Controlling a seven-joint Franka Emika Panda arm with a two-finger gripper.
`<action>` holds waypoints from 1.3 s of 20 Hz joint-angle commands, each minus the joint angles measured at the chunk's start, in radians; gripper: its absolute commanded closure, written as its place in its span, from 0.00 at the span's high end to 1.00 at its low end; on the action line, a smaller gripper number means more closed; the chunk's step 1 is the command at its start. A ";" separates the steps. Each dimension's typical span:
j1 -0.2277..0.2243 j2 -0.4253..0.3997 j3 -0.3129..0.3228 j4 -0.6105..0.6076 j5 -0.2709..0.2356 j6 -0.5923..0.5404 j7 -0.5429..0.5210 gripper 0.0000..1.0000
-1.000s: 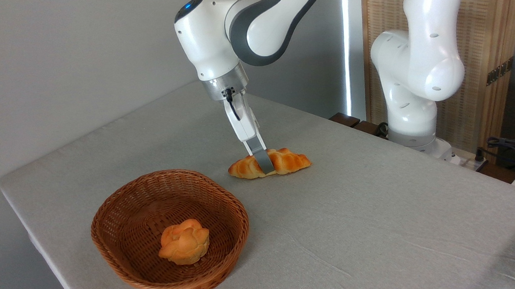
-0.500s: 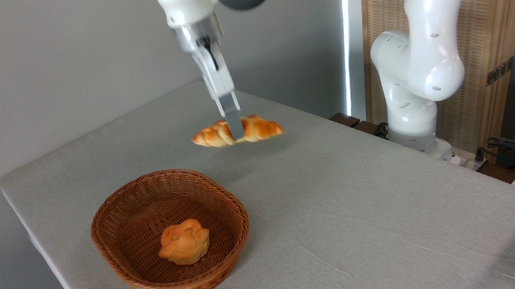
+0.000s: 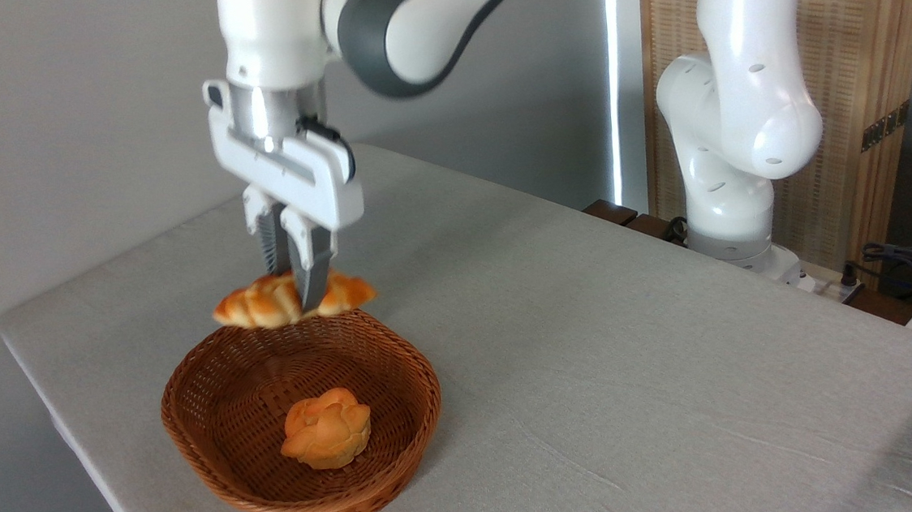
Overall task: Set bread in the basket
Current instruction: 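Lower the croissant into the basket beside the bun and open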
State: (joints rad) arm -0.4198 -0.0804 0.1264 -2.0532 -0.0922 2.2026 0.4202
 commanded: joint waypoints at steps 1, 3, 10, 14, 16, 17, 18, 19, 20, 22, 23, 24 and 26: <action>-0.008 0.076 0.016 0.025 -0.031 0.109 -0.075 0.31; 0.001 0.091 0.016 0.027 -0.035 0.147 -0.080 0.32; 0.001 0.128 0.016 0.021 -0.032 0.192 -0.081 0.68; 0.001 0.134 0.015 0.015 -0.031 0.187 -0.071 1.00; 0.001 0.134 0.015 0.013 -0.031 0.186 -0.035 1.00; 0.001 0.134 0.015 0.013 -0.031 0.184 -0.029 1.00; 0.001 0.134 0.015 0.013 -0.031 0.186 -0.029 1.00; 0.001 0.134 0.015 0.013 -0.031 0.186 -0.029 1.00; 0.001 0.134 0.015 0.015 -0.031 0.186 -0.029 1.00; 0.003 0.131 0.015 0.016 -0.031 0.186 -0.029 1.00; 0.003 0.131 0.015 0.016 -0.031 0.186 -0.029 1.00; 0.003 0.129 0.015 0.018 -0.032 0.186 -0.029 1.00; 0.003 0.128 0.015 0.022 -0.034 0.186 -0.037 1.00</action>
State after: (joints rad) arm -0.4127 0.0525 0.1336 -2.0423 -0.1171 2.3828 0.3734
